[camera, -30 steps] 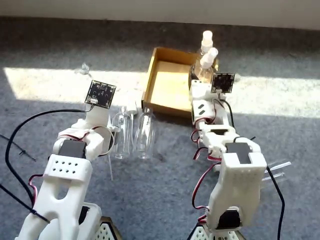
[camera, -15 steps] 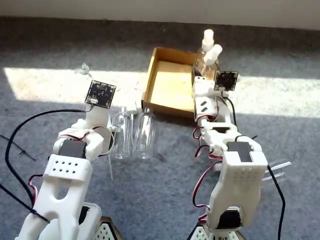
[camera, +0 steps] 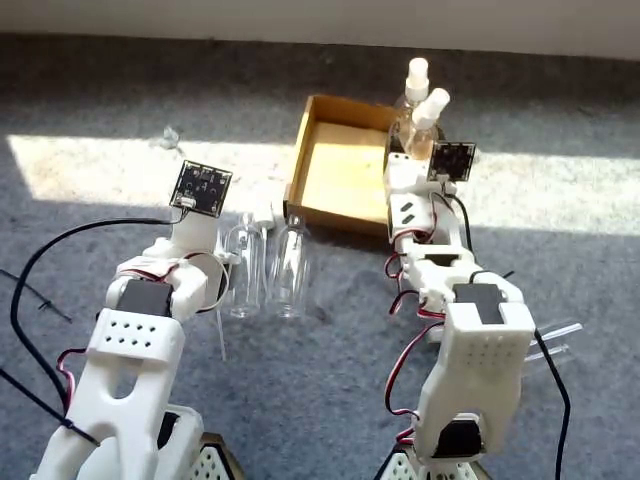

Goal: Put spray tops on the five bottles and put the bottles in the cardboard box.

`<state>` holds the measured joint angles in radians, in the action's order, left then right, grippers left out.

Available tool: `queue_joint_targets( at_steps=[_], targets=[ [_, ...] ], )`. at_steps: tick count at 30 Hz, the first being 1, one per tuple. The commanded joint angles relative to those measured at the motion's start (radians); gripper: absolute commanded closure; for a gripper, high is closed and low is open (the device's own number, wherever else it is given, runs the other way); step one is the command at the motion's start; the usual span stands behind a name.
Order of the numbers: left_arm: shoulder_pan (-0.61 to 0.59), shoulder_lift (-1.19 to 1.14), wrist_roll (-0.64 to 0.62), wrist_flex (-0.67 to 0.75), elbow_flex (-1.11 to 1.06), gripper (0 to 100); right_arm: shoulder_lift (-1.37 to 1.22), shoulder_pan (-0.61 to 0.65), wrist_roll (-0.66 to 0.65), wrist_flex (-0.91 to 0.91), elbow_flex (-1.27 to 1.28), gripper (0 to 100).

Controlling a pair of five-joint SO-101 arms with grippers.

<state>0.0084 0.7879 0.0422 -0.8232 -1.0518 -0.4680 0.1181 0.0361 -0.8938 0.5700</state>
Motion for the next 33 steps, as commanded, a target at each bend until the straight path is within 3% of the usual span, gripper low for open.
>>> queue_joint_targets(
  at_steps=[1,7,14,33],
  targets=[
    [-0.002,0.002,0.008,0.017,0.008,84,0.013,-0.007,-0.061,-0.016,-0.047,86.7],
    [-0.002,0.002,0.008,0.017,0.008,84,0.010,-0.005,-0.104,-0.079,-0.044,85.8],
    [-0.002,0.002,0.008,0.017,0.008,84,0.008,-0.005,-0.103,-0.082,-0.018,75.2],
    [-0.002,-0.001,0.008,0.017,0.008,84,0.015,-0.007,-0.106,-0.081,-0.021,74.8]
  ],
)
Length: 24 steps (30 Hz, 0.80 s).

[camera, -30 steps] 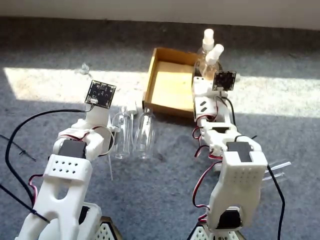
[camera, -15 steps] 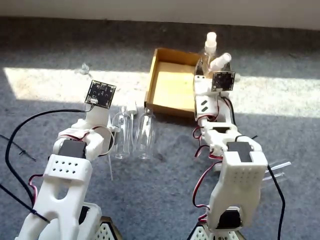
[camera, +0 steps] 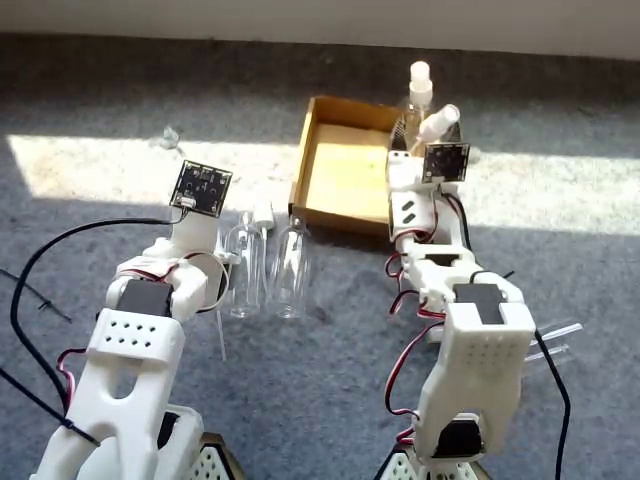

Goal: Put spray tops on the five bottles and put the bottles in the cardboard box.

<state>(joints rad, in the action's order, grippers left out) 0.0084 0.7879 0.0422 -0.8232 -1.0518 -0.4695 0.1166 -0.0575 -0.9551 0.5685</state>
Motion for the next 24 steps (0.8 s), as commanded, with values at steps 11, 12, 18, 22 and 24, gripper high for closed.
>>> queue_joint_targets(
  at_steps=[11,12,18,22,24],
  targets=[
    [-0.002,-0.001,0.008,0.017,0.008,84,0.016,-0.005,-0.008,0.076,-0.019,62.7],
    [-0.002,-0.001,0.008,0.017,0.008,84,0.016,-0.005,-0.006,0.077,-0.019,62.7],
    [-0.002,-0.001,0.008,0.018,0.008,84,0.018,-0.005,-0.011,0.079,-0.021,62.7],
    [-0.002,-0.001,0.008,0.038,0.007,84,0.028,-0.005,-0.011,0.081,-0.021,62.7],
    [-0.002,-0.001,0.008,0.038,0.007,84,0.062,-0.005,-0.008,0.082,-0.016,62.7]
  ],
)
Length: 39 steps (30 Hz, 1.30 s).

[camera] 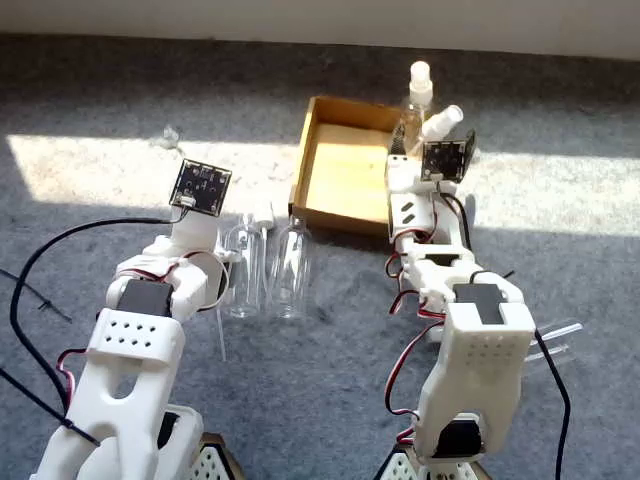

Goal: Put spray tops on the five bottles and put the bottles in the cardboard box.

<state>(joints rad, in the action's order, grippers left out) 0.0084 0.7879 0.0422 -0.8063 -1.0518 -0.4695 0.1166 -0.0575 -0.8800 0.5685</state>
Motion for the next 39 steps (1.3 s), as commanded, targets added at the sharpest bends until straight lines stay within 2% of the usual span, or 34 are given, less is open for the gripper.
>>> queue_joint_targets(
  at_steps=[1,6,18,27,32,39],
  targets=[
    [-0.002,-0.001,0.008,0.021,0.007,84,0.085,-0.005,-0.008,0.010,-0.013,62.7],
    [-0.002,-0.002,0.008,0.021,0.007,84,0.205,-0.004,-0.005,0.182,-0.021,62.7],
    [-0.002,-0.002,0.008,0.021,0.007,84,0.380,0.018,-0.005,0.274,-0.044,62.7],
    [-0.002,-0.002,0.008,0.021,0.007,84,0.472,0.019,-0.005,0.503,-0.199,62.7],
    [-0.002,-0.002,0.008,0.021,0.007,84,0.585,0.022,-0.005,0.808,-0.306,62.7],
    [-0.002,-0.002,0.008,0.021,0.007,84,0.819,0.019,-0.012,1.469,-0.380,62.7]
  ],
)
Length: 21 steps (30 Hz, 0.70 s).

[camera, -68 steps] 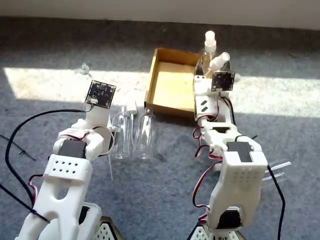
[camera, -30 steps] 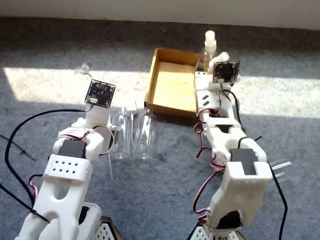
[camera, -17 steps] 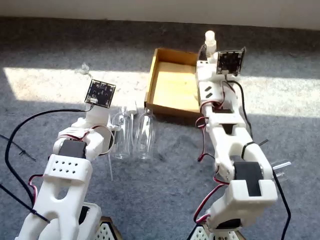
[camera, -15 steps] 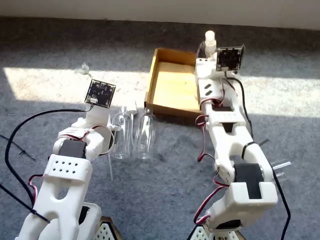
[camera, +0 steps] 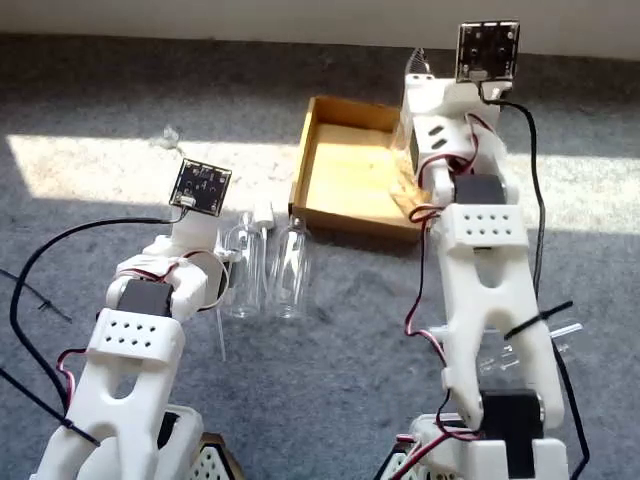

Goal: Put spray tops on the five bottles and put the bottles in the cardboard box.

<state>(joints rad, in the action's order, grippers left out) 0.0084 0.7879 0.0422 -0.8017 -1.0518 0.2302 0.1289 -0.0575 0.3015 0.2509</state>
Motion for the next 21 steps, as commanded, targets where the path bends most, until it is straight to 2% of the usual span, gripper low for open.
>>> queue_joint_targets(
  at_steps=[1,3,5,9,12,15,17,19,21],
  targets=[
    [-0.002,-0.002,0.008,0.017,0.007,84,0.148,0.007,-0.012,0.367,-0.062,62.7],
    [-0.002,-0.002,0.008,0.017,0.007,84,0.208,0.001,-0.014,0.518,-0.067,62.7],
    [-0.002,-0.002,0.008,0.017,0.007,84,0.265,-0.031,-0.071,0.680,-0.073,62.7],
    [-0.002,-0.002,0.008,0.017,0.007,84,0.334,-0.041,-0.344,0.989,-0.065,62.7],
    [-0.002,-0.002,0.008,0.017,0.007,84,0.338,-0.079,-0.666,1.202,-0.061,62.7],
    [-0.002,-0.002,0.008,0.015,0.007,84,0.349,-0.188,-1.080,1.377,-0.021,62.7],
    [-0.004,-0.002,0.008,0.015,0.005,84,0.349,-0.294,-1.366,1.460,0.019,62.7],
    [-0.004,-0.002,0.008,0.015,0.005,84,0.349,-0.440,-1.646,1.458,0.061,62.7],
    [-0.005,-0.002,0.008,0.015,0.005,84,0.349,-0.578,-1.870,1.446,0.094,62.7]
  ],
)
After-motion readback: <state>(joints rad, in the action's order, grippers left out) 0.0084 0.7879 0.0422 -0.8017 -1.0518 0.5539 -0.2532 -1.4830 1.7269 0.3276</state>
